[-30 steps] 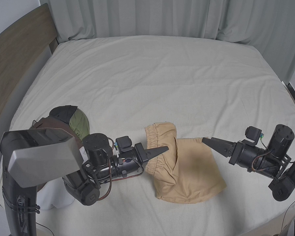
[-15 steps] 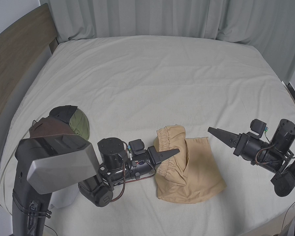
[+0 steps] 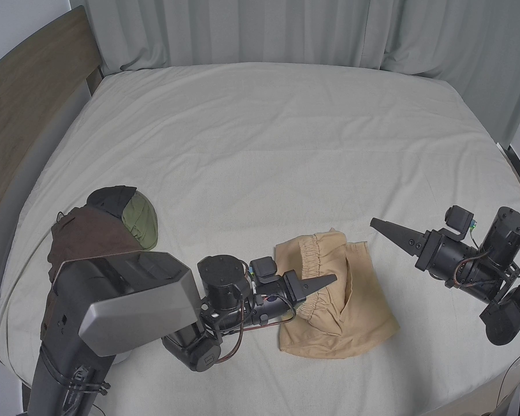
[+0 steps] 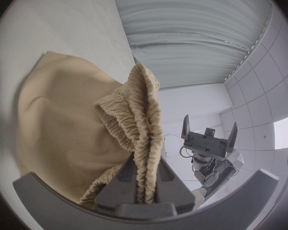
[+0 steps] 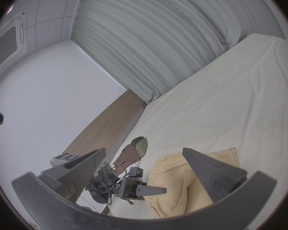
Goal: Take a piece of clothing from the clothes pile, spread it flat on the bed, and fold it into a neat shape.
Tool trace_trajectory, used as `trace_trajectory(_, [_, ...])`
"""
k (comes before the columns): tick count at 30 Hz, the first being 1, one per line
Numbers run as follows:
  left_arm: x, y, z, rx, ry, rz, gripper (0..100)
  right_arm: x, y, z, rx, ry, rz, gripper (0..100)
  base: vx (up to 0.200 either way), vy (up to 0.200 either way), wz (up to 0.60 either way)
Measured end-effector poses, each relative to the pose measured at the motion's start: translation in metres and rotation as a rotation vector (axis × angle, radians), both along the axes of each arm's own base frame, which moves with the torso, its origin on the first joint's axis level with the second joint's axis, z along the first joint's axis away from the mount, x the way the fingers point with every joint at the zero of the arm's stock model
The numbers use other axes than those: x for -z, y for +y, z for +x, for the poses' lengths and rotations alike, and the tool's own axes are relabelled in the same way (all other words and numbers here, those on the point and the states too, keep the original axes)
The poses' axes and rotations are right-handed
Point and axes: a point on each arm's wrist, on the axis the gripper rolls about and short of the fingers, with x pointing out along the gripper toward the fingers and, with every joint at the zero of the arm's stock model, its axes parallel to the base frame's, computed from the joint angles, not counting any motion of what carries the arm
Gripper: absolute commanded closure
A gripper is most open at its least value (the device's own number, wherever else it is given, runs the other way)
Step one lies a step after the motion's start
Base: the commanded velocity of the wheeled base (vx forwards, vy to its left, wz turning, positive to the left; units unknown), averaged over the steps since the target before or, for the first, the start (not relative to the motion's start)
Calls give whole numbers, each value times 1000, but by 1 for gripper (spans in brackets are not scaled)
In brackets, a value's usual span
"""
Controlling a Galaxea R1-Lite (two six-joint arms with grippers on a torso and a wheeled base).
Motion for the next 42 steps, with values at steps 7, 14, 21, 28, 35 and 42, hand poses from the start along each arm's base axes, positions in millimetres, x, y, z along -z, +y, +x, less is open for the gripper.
trace_trajectory(7, [8,-7,0,13,0,1,100,-1,0,0,1,-3,1,0,0,0,0])
trace_trajectory(14, [13,-8,0,12,10,9,0,-1,0,0,2,-2,1,0,0,0,0])
trace_trajectory(21, [17,-7,1,5,7,17,0,0,0,0,0,0,0,0,0,0,0])
trace_trajectory(28, [16,-5,5,-20,-19,21,0,3,0,0,0,13,-4,0,0,0,0])
trace_trajectory(35, [18,5,3,-43,-69,68,0,15,2,2,-5,54,-22,0,0,0,0])
trace_trajectory(42, [1,33,7,-101,-138,105,0,38,5,9,0,135,-51,0,0,0,0])
